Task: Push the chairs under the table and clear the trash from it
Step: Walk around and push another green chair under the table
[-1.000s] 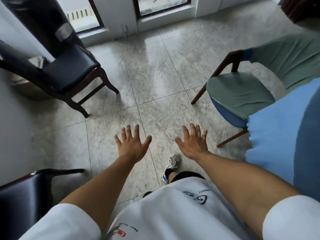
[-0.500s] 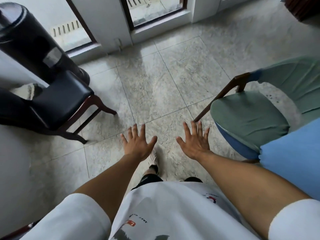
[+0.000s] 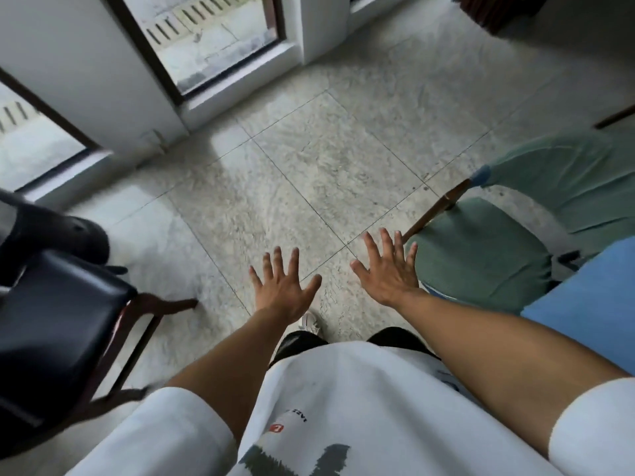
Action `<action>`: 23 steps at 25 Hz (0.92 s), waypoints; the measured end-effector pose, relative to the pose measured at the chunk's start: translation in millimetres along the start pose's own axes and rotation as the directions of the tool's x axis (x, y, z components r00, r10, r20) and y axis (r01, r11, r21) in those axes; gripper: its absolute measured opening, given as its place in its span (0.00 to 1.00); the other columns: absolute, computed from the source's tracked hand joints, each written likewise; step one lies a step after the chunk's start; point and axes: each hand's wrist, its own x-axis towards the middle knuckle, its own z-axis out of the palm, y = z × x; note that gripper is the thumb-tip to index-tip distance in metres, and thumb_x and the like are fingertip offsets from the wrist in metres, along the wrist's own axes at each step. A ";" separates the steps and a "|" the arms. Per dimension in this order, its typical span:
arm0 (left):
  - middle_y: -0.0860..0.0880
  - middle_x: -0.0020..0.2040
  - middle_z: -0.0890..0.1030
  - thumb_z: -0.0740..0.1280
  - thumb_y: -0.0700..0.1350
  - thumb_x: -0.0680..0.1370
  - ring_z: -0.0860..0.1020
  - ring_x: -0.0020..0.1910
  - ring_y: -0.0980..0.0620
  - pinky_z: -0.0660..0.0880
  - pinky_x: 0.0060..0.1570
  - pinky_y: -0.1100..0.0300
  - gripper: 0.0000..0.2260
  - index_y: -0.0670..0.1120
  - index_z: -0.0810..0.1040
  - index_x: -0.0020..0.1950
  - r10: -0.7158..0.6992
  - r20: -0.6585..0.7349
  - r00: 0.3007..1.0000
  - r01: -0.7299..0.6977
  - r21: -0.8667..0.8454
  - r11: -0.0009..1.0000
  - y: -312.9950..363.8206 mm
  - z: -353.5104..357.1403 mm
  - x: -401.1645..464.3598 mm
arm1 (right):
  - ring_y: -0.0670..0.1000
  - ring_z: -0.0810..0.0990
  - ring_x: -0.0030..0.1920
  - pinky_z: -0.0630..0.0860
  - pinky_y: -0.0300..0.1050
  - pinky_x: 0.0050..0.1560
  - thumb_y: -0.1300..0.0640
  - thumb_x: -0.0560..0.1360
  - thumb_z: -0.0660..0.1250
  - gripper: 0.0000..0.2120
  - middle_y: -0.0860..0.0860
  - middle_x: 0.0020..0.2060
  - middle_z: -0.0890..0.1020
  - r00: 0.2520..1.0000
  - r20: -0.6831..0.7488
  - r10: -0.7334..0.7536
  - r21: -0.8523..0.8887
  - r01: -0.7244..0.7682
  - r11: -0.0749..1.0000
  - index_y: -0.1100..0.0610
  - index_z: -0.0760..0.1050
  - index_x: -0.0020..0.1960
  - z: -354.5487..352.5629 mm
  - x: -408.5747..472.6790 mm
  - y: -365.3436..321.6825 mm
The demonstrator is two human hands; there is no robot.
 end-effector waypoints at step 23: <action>0.44 0.84 0.42 0.45 0.73 0.78 0.38 0.82 0.43 0.36 0.76 0.34 0.39 0.55 0.43 0.84 0.211 0.055 0.976 -0.217 0.197 0.956 206.9 -220.6 443.1 | 0.60 0.32 0.81 0.29 0.67 0.76 0.31 0.81 0.42 0.37 0.53 0.82 0.37 0.941 0.009 0.339 0.272 -0.329 0.904 0.46 0.39 0.83 -233.5 372.2 130.3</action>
